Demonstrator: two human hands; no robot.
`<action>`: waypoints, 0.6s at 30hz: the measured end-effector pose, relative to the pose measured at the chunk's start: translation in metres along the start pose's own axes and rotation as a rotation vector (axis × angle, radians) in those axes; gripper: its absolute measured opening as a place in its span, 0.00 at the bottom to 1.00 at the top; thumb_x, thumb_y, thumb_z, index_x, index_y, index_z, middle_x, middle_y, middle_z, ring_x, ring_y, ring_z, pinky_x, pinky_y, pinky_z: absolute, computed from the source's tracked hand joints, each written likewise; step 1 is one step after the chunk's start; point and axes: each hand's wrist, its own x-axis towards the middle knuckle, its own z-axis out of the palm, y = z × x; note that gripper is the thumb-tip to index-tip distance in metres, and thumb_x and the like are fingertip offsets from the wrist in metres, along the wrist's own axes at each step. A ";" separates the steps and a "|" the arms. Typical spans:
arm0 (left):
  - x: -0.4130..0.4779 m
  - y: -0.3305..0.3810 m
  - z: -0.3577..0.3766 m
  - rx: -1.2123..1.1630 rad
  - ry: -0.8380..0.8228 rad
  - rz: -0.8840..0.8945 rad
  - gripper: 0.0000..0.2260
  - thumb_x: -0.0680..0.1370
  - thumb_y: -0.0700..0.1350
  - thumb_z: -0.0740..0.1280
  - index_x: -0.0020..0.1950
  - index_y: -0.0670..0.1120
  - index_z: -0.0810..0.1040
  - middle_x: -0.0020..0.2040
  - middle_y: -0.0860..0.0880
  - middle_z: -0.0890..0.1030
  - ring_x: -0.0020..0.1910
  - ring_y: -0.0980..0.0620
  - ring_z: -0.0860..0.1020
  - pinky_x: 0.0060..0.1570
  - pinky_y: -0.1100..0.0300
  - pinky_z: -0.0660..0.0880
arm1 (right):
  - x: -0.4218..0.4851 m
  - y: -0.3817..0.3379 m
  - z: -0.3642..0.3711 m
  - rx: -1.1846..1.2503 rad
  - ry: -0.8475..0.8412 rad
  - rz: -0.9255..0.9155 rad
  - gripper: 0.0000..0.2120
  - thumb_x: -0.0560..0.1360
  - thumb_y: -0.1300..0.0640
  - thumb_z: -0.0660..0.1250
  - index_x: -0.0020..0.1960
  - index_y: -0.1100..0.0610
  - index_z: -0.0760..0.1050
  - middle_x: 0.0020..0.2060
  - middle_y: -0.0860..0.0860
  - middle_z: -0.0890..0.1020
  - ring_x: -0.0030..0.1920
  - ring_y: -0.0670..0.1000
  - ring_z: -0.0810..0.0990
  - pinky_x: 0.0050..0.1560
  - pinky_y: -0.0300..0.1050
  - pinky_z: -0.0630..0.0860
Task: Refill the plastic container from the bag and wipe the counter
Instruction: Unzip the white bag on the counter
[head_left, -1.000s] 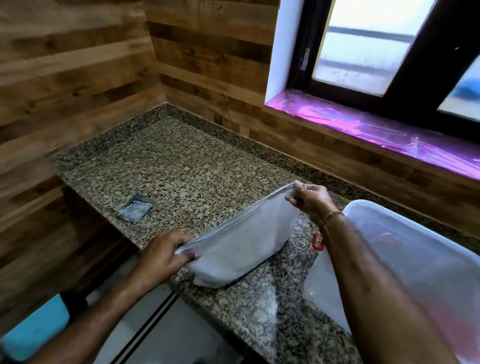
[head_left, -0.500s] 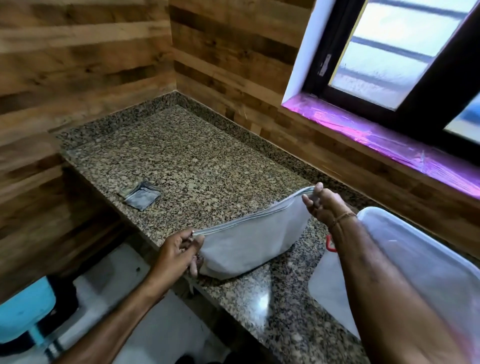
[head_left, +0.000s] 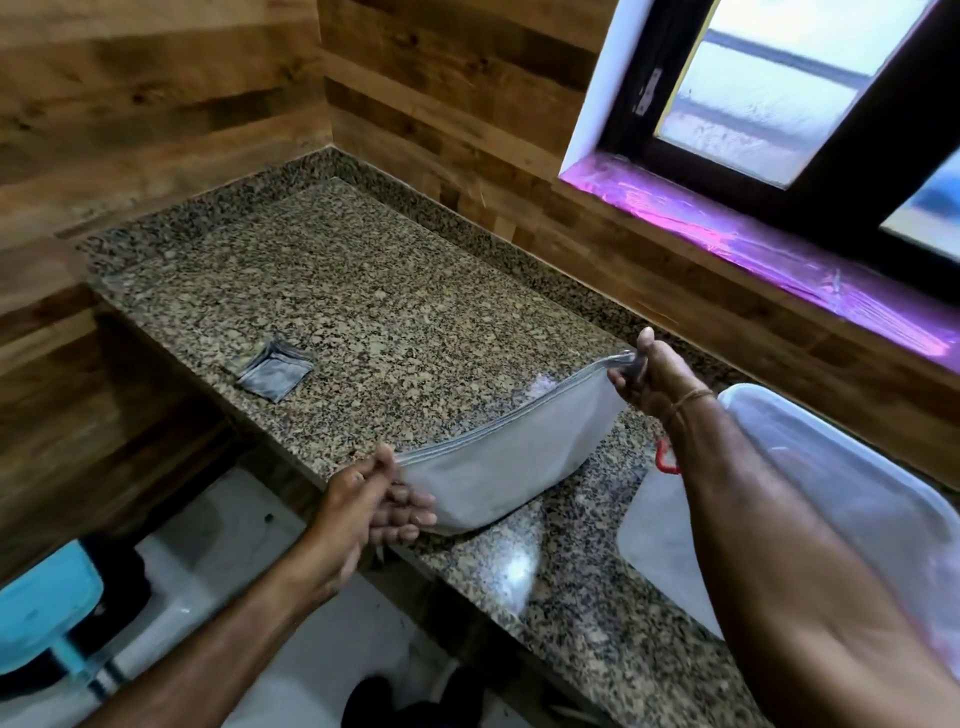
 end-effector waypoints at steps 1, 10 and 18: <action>0.000 0.004 -0.002 -0.023 -0.031 -0.114 0.19 0.81 0.60 0.59 0.53 0.44 0.71 0.48 0.33 0.85 0.39 0.42 0.86 0.32 0.57 0.82 | 0.001 -0.002 -0.003 -0.060 -0.013 0.000 0.18 0.81 0.41 0.63 0.46 0.55 0.70 0.31 0.54 0.79 0.28 0.50 0.79 0.23 0.38 0.78; 0.021 0.011 -0.008 -0.343 -0.308 -0.534 0.39 0.69 0.59 0.79 0.67 0.33 0.72 0.64 0.30 0.78 0.34 0.49 0.83 0.36 0.58 0.83 | -0.005 -0.026 -0.006 -0.703 -0.084 0.019 0.11 0.77 0.53 0.74 0.43 0.60 0.79 0.39 0.56 0.79 0.31 0.52 0.81 0.26 0.44 0.82; 0.026 0.006 -0.005 -0.377 -0.279 -0.395 0.49 0.54 0.41 0.87 0.71 0.47 0.68 0.45 0.44 0.76 0.29 0.53 0.76 0.26 0.61 0.76 | -0.002 -0.030 -0.023 -0.802 -0.150 0.079 0.11 0.81 0.57 0.67 0.40 0.59 0.74 0.23 0.50 0.74 0.17 0.41 0.67 0.18 0.30 0.61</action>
